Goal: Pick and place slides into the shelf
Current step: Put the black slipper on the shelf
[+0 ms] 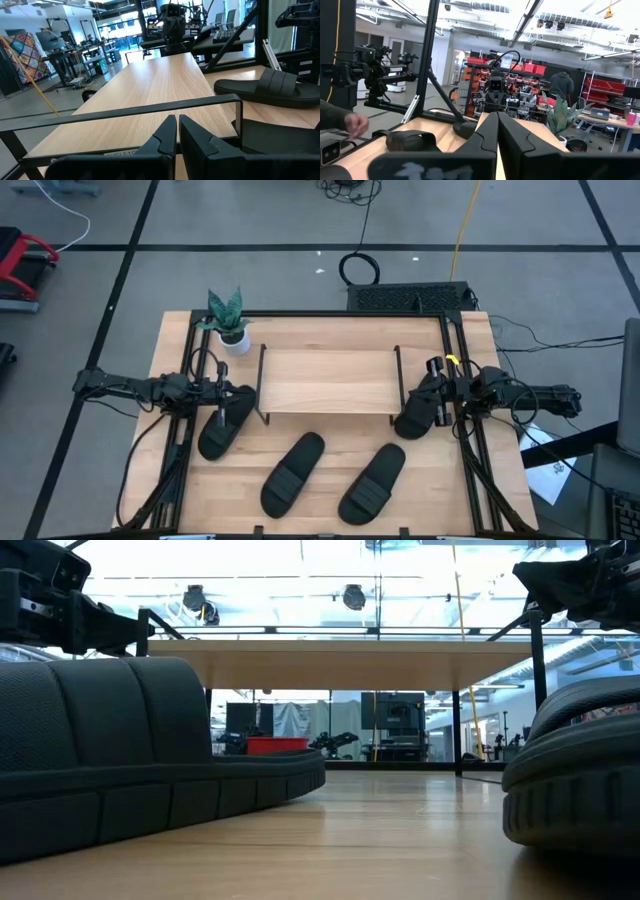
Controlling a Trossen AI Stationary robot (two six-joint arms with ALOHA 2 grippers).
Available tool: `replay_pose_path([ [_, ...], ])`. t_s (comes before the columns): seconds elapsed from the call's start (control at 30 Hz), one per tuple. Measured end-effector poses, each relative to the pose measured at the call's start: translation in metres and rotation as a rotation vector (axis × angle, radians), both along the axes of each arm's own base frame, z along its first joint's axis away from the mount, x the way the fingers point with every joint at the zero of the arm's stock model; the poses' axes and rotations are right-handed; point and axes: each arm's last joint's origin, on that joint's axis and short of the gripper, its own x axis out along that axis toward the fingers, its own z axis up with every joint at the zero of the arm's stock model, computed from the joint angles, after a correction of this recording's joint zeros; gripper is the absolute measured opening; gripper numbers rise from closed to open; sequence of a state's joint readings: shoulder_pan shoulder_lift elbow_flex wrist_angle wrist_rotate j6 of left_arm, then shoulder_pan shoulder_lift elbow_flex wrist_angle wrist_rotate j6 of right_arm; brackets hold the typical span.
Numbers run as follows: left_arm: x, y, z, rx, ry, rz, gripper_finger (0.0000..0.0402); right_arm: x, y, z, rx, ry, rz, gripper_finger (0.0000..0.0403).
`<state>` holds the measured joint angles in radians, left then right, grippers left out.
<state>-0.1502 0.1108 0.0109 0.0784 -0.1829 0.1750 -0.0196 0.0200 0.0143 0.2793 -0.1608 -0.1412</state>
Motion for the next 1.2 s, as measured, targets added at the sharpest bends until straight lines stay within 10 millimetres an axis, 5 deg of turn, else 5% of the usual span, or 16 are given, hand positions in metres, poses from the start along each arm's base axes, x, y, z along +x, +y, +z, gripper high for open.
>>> replay_pose_path([
  [1.2,-0.0002,-0.0022,0.0083,-0.196,-0.083,-0.081,0.0026,0.0,-0.0001,0.0,0.006,0.0,-0.001,0.0],
])
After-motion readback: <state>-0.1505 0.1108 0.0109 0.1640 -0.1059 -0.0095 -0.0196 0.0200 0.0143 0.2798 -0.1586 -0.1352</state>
